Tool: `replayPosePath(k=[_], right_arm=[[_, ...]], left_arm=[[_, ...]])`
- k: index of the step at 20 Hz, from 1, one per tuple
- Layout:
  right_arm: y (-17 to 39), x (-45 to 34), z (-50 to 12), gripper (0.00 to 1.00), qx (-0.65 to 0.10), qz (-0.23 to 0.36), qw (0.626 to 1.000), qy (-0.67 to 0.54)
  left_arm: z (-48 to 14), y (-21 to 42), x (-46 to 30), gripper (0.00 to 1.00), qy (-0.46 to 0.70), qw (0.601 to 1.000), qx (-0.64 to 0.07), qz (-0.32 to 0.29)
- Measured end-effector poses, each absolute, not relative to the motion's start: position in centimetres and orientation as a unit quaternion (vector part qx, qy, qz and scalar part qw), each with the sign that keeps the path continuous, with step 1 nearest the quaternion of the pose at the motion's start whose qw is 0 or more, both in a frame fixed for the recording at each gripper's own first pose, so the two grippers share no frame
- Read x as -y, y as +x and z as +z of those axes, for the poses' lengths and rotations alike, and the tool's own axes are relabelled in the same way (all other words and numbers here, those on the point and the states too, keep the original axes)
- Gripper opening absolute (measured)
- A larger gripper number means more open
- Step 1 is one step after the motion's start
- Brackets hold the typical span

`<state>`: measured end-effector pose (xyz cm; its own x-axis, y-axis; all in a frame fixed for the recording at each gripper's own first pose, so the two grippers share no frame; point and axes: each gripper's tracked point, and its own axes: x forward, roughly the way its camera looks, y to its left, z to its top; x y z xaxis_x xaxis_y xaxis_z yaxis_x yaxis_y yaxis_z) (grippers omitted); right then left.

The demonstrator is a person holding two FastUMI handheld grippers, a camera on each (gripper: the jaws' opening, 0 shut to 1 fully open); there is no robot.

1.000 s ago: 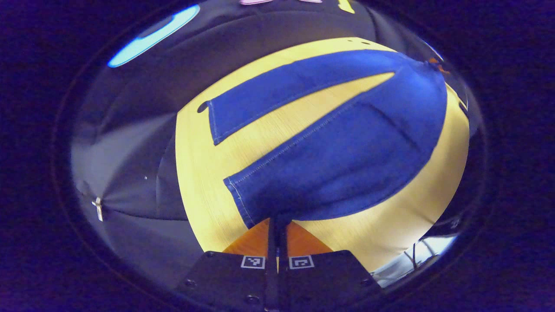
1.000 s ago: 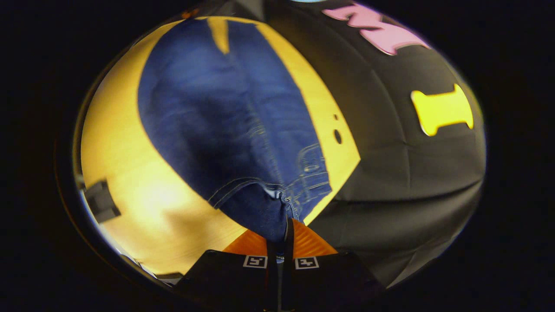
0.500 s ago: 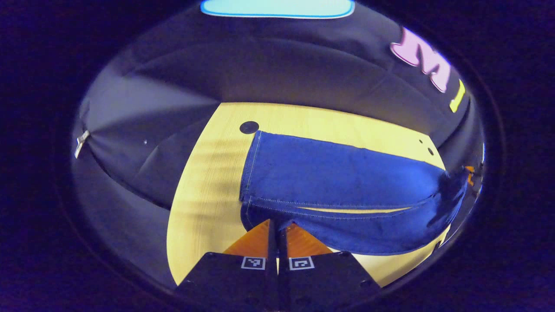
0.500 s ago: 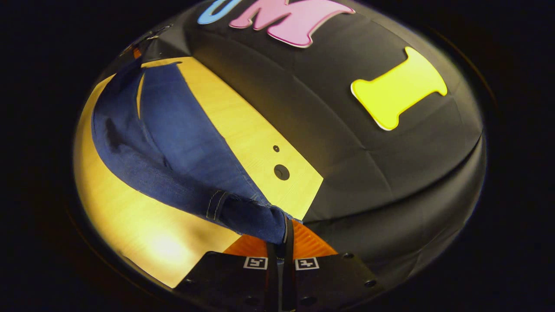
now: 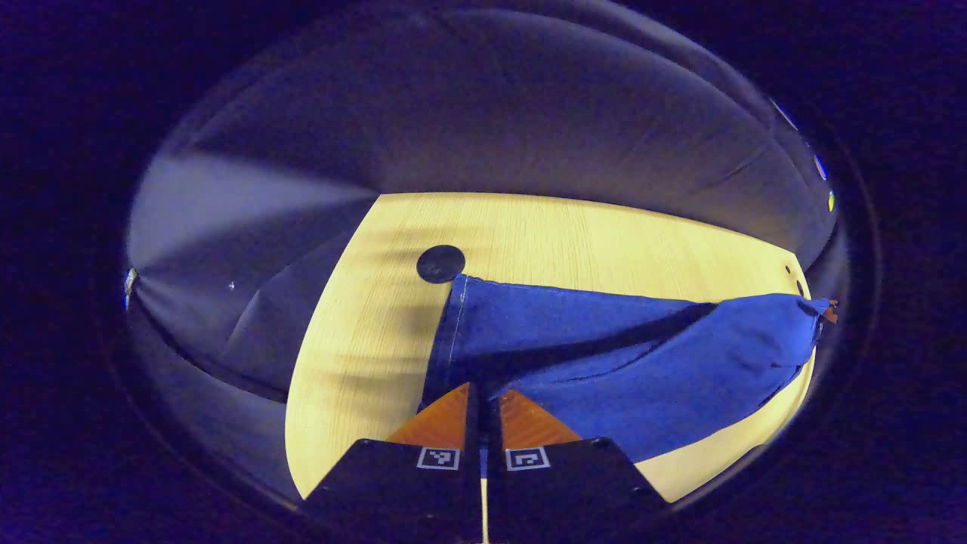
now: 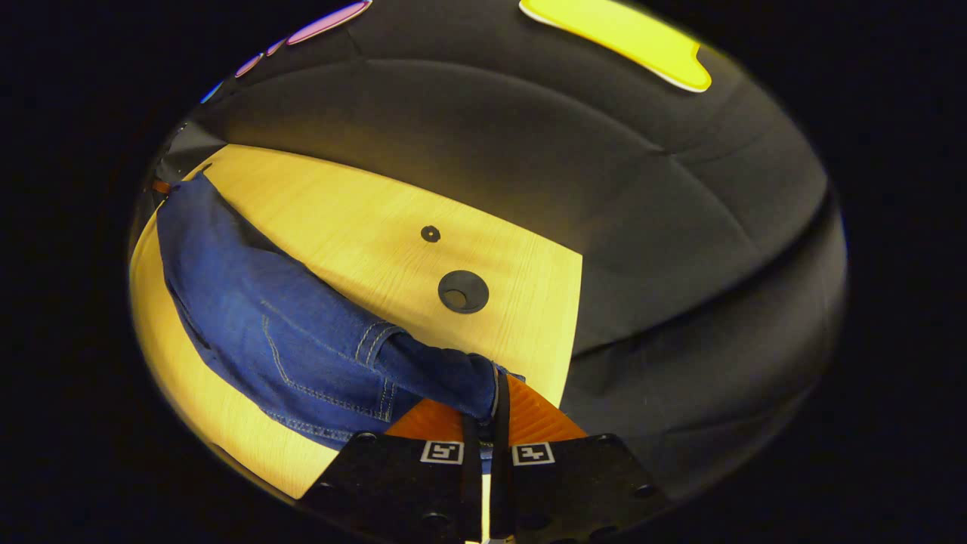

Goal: Grasp the waist and the cuffs of the jeans and fold them to make the two legs overlap; first hold the waist and fold one-third of the jeans toward the cuffs, then hold the cuffs and fold the remaining one-third in the same direction to finish folding.

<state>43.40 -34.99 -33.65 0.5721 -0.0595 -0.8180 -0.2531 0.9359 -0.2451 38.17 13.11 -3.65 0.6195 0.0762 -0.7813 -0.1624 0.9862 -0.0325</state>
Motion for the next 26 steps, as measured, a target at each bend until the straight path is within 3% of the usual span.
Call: replayPosePath(k=[1,2,3,4,6,7,12,15,19,22,26], right_arm=[[43.6,34.9,-34.1,0.12,-0.455,0.050,0.872,-0.174],[43.8,34.8,-33.9,0.14,-0.447,0.047,0.876,-0.174],[43.6,34.4,-33.8,0.27,-0.446,0.047,0.879,-0.161],[43.0,34.2,-33.2,0.39,-0.443,0.042,0.884,-0.143],[42.3,34.0,-31.9,0.79,-0.427,0.027,0.897,-0.108],[42.1,34.3,-31.6,0.99,-0.421,0.016,0.902,-0.095],[39.1,35.1,-29.0,0.98,-0.379,-0.064,0.923,0.017],[39.0,36.5,-30.2,0.98,-0.331,-0.143,0.927,0.103],[39.1,37.8,-35.1,0.98,-0.307,-0.224,0.901,0.208],[39.1,38.9,-35.9,0.98,-0.301,-0.262,0.890,0.219],[38.8,39.0,-35.9,0.99,-0.311,-0.268,0.879,0.242]], left_arm=[[-2.7,38.6,-12.6,0.12,-0.052,0.905,-0.417,0.063],[-1.4,39.1,-12.1,0.23,-0.053,0.913,-0.401,0.060],[-0.7,39.6,-11.6,0.34,-0.056,0.920,-0.383,0.054],[0.5,39.9,-11.4,0.54,-0.055,0.928,-0.364,0.053],[3.3,39.5,-11.3,0.96,-0.047,0.943,-0.324,0.057],[4.4,39.2,-11.5,0.96,-0.039,0.950,-0.302,0.061],[12.6,35.7,-9.1,0.96,-0.028,0.976,-0.202,0.081],[14.6,32.6,-5.9,0.96,-0.044,0.980,-0.181,0.073],[15.5,29.8,-1.9,0.96,-0.031,0.982,-0.182,0.045],[15.7,29.6,-0.2,0.96,-0.027,0.983,-0.178,0.034],[16.5,29.6,4.0,0.96,-0.014,0.984,-0.175,-0.008]])
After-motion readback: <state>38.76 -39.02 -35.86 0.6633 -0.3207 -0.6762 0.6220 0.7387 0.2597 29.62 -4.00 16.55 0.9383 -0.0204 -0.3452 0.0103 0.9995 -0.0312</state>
